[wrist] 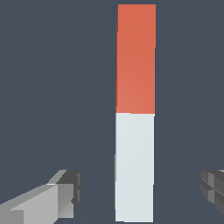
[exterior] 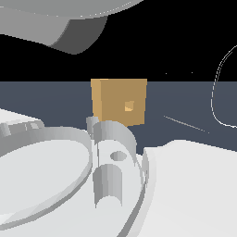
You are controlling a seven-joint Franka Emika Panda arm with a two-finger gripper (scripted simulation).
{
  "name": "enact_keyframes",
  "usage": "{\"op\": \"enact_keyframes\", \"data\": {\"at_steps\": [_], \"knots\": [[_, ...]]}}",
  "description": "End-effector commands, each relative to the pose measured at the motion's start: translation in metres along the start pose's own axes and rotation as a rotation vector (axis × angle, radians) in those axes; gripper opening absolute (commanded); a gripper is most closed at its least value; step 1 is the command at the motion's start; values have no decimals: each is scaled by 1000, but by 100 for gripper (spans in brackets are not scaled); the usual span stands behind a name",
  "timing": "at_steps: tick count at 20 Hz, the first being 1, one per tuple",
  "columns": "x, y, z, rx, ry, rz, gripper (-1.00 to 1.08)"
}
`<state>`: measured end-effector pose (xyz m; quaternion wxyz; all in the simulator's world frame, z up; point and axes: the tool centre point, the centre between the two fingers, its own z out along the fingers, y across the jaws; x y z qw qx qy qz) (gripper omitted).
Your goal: Insert the peg into the horizontal hole in a box.
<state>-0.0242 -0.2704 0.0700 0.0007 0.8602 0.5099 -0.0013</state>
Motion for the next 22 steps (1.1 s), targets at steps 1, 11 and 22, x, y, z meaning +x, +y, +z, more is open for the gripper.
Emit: {"op": "enact_keyframes", "data": {"at_steps": [1, 11, 22], "knots": [[-5, 1, 2, 0, 2, 11, 100], [-5, 0, 27, 0, 2, 11, 100], [-5, 1, 53, 0, 3, 12, -100]]}}
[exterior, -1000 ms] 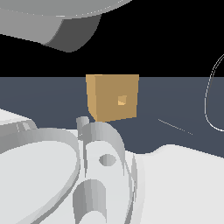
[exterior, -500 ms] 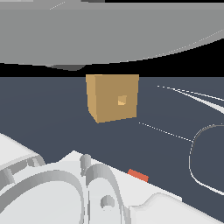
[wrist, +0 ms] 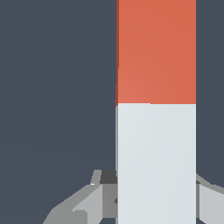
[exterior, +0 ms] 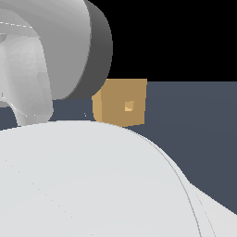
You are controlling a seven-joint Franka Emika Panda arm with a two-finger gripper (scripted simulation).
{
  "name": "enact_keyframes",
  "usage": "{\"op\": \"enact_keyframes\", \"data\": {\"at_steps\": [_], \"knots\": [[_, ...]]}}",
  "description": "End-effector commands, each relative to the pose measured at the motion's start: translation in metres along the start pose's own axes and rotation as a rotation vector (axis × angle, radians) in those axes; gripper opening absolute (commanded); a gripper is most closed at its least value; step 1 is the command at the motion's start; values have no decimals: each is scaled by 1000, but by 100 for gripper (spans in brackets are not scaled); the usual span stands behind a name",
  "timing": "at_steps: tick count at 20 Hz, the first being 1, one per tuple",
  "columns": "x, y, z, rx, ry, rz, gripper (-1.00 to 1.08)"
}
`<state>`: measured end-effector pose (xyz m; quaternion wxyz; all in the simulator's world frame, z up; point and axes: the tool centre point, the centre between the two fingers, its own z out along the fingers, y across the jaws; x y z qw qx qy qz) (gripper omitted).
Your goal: Insert the peg into the horizontal hole in a box.
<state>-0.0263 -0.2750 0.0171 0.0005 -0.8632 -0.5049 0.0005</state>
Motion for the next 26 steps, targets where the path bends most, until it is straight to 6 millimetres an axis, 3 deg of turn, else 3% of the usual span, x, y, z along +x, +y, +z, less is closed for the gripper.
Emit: {"op": "enact_keyframes", "data": {"at_steps": [1, 10, 15, 21, 26], "knots": [[0, 1, 0, -1, 0, 0, -100], [0, 1, 0, -1, 0, -1, -100], [14, 5, -3, -1, 0, -37, -100], [58, 17, -13, -2, -1, -151, -100], [124, 24, -27, -2, -2, -321, -100]]}}
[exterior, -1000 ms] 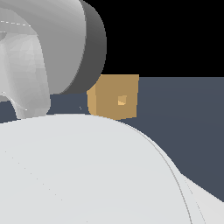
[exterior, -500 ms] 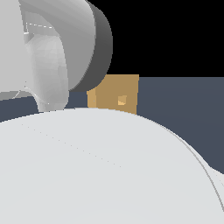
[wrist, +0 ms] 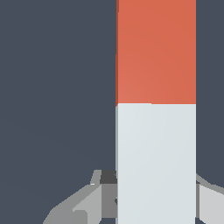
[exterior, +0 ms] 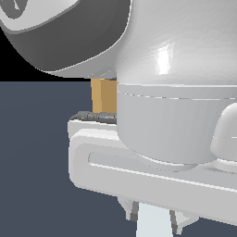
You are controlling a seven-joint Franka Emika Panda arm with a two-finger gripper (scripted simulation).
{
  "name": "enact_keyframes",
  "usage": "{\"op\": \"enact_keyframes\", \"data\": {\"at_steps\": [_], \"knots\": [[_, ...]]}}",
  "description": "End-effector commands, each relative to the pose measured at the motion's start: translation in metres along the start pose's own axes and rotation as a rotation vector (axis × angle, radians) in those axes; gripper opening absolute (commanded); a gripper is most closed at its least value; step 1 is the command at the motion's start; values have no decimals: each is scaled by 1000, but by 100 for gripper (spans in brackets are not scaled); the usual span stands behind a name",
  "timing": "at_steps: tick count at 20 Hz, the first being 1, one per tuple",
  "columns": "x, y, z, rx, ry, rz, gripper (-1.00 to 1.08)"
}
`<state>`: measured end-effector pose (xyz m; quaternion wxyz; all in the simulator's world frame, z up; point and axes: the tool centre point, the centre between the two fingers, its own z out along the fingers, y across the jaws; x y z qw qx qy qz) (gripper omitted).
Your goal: Insert the peg into the horizontal hole in a box.
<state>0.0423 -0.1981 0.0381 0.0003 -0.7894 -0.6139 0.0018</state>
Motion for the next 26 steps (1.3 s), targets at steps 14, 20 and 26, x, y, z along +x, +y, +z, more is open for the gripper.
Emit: {"op": "enact_keyframes", "data": {"at_steps": [14, 20, 26], "knots": [[210, 15, -46, -4, 0, -535, -100], [248, 4, -53, -4, 1, -634, -100], [250, 3, -52, -1, 2, -639, -100]]}}
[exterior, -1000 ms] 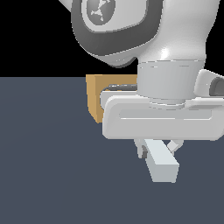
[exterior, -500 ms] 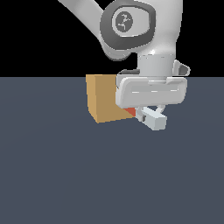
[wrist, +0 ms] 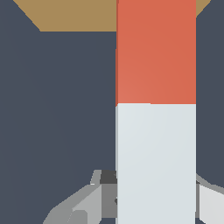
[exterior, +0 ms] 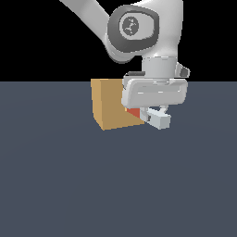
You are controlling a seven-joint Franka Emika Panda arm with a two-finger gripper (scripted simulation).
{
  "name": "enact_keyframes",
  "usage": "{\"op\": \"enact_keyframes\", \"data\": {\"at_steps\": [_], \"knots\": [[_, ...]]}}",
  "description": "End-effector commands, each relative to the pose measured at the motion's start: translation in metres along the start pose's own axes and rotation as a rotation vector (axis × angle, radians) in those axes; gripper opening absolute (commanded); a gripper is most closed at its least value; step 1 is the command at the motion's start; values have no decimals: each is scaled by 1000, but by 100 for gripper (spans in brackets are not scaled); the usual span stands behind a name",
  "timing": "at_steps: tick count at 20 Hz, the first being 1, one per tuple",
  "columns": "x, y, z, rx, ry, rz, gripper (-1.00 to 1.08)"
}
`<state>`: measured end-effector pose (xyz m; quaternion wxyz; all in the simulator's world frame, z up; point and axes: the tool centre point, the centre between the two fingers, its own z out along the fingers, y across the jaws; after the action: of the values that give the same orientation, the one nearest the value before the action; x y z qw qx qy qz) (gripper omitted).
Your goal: Insert the peg into the horizontal hole in a box.
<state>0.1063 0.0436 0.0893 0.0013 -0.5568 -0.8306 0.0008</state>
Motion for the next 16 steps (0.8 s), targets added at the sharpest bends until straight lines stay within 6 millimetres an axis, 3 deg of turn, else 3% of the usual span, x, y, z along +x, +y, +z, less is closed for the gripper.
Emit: {"op": "enact_keyframes", "data": {"at_steps": [1, 10, 16], "knots": [[-1, 0, -2, -2, -1, -2, -100], [4, 0, -2, -1, -2, -2, -100], [36, -1, -2, -2, -2, -3, -100]]}}
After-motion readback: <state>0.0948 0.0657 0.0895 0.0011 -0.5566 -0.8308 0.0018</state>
